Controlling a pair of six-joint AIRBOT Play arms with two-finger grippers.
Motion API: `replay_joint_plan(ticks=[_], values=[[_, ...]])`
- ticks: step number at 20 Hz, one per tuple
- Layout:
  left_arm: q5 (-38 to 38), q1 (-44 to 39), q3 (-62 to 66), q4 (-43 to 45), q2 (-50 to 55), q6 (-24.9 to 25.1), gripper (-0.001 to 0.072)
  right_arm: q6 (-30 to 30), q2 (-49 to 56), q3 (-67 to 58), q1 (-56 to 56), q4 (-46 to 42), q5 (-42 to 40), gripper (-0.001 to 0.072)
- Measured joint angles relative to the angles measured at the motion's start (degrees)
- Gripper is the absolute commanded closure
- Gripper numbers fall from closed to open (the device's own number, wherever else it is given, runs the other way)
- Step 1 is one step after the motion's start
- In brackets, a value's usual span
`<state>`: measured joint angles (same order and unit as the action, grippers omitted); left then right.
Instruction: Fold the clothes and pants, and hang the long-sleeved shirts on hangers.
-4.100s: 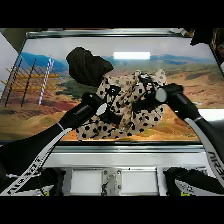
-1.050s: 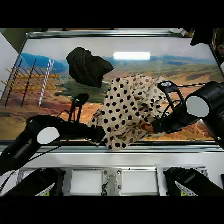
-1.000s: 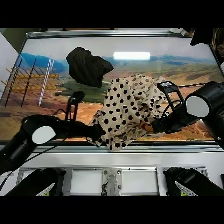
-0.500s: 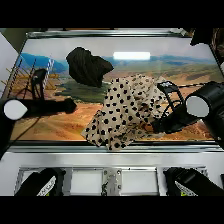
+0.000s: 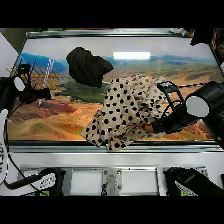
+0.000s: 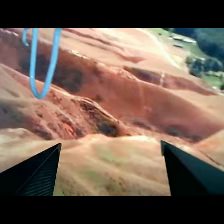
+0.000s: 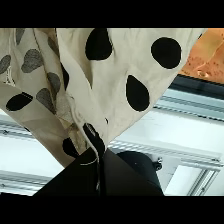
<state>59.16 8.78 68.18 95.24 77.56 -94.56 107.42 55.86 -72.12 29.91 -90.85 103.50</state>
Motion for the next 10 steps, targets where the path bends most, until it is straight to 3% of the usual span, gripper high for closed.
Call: replay_joint_plan(ticks=[5,10], values=[[-8.24,1.05,1.88,6.25,10.23,0.13,-0.0011,0.0,-0.02,0.0,0.0,0.0,0.02,0.0692],[-7.91,1.25,10.62,9.68,20.57,-0.07,-0.0011,0.0,0.0,0.0,0.0,0.13,0.0,0.0692]])
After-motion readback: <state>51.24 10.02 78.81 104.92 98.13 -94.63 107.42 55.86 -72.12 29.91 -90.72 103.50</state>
